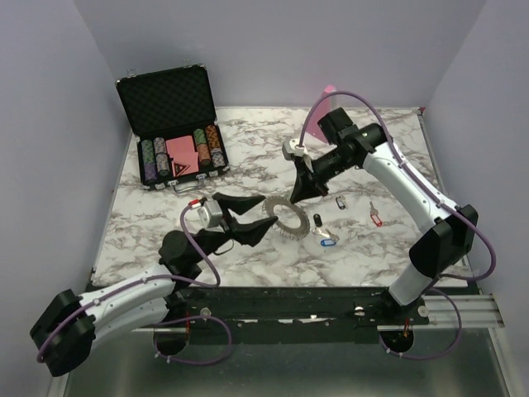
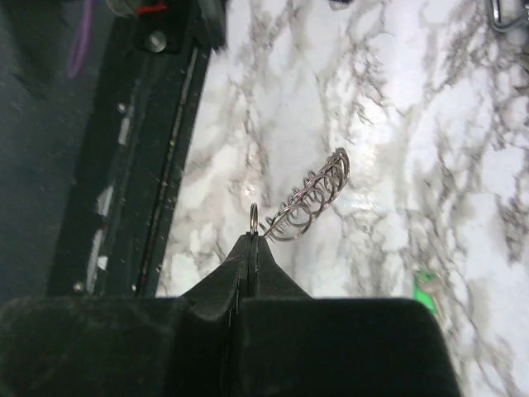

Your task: Put the keys on the keyring

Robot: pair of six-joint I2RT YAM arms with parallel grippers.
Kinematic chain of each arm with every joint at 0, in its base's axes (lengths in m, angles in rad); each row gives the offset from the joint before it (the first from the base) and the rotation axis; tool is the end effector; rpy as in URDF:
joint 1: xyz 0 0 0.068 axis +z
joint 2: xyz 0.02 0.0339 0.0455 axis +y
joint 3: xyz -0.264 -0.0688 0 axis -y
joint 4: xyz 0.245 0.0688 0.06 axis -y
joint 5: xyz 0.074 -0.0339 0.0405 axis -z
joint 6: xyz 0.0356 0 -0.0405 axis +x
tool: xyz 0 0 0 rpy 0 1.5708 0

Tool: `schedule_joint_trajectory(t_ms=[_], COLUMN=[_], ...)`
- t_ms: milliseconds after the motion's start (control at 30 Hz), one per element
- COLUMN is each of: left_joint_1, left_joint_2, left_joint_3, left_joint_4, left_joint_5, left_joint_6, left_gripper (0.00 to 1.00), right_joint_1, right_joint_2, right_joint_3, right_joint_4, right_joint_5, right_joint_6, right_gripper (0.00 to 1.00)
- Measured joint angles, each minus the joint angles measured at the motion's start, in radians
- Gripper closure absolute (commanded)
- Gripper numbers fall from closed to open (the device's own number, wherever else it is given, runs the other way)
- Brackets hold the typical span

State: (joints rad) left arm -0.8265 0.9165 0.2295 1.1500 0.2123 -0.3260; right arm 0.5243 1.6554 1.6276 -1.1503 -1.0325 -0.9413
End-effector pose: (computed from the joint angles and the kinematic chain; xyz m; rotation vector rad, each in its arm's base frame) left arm 0.1192 -0.1405 0.2626 0.4870 1.0881 -1.1400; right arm 0.2653 0.1887 0.3445 -1.7340 1.5380 1.1841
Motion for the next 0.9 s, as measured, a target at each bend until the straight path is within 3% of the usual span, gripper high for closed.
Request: schedule_joint_trajectory(t_ms=[133,233,367,633,900], left_joint_1=[0.0,0.0,-0.002,-0.055,-0.077], left_joint_2=[-0.137,-0.121,-0.04,0.173,0.226], left_joint_3=[0.145,0.277,0.373,0.451,0.468], left_joint_4=[-0.361,-0.573,-0.726,-0.8,-0.769], left_joint_5=[0.014,0.053,0.087,0.069,-0.001], left_joint_6=[0.105,0.189,0.282,0.411,0.434], left_gripper=[0.28,0.35,0.46,0.56,0.61], right_joint_1=[0.01,0.024,0.056,0.07,0.069], right_joint_2=[0.03,0.033,0.034,0.035,0.035], right_joint_3=[0.124,0.158,0.18,0.19,0.19], right_joint_4=[-0.101,-0.132,-0.159,-0.183,-0.183], right_joint_5=[0.15,0.258,0.364,0.401,0.401], right_joint_6=[-0.063,-0.079,-0.081,-0.08,-0.08], right_gripper=[0.99,0.99,0.99,0.99,0.99])
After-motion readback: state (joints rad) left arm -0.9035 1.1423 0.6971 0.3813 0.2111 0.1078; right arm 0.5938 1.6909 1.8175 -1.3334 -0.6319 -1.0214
